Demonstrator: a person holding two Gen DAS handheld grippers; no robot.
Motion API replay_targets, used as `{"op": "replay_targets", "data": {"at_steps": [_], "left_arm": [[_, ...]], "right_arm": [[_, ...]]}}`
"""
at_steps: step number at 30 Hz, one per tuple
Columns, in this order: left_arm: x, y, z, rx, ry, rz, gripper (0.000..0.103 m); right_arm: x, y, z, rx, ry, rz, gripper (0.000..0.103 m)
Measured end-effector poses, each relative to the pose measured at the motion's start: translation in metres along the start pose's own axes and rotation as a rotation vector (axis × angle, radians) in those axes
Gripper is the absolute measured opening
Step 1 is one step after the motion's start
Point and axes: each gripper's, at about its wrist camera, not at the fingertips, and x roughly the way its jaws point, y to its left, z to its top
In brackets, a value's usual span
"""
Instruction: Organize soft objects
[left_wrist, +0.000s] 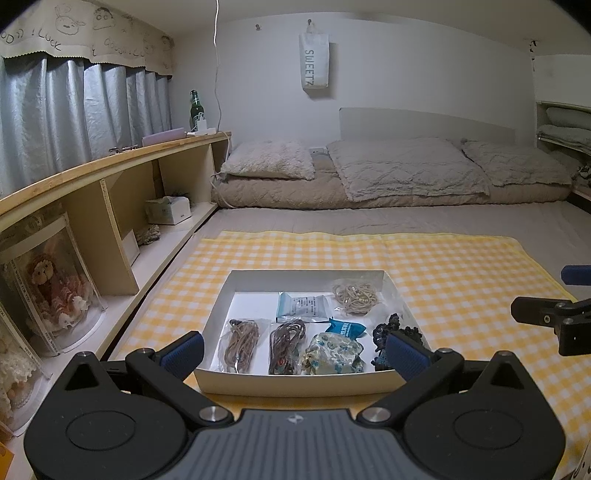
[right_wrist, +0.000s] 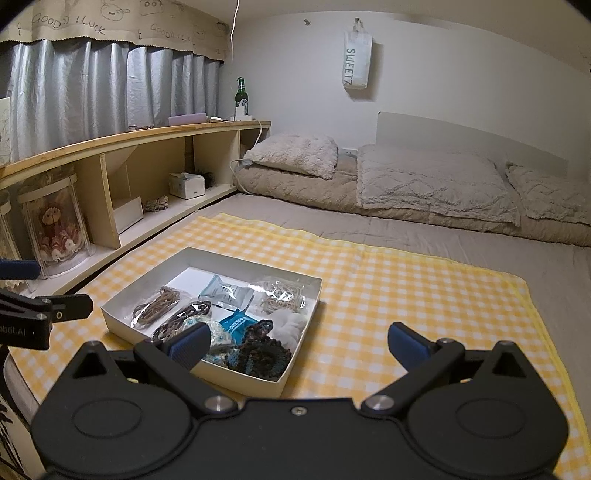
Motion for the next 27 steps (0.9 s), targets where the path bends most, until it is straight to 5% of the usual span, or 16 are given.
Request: {"op": "replay_targets", "data": {"at_steps": [27], "left_arm": [[0.0011,-0.0009,-0.0012,0.003,0.004,-0.003,0.103]], "right_arm": [[-0.0003,0.0013,0.0001,0.001,-0.002,0.001,0.103]]}}
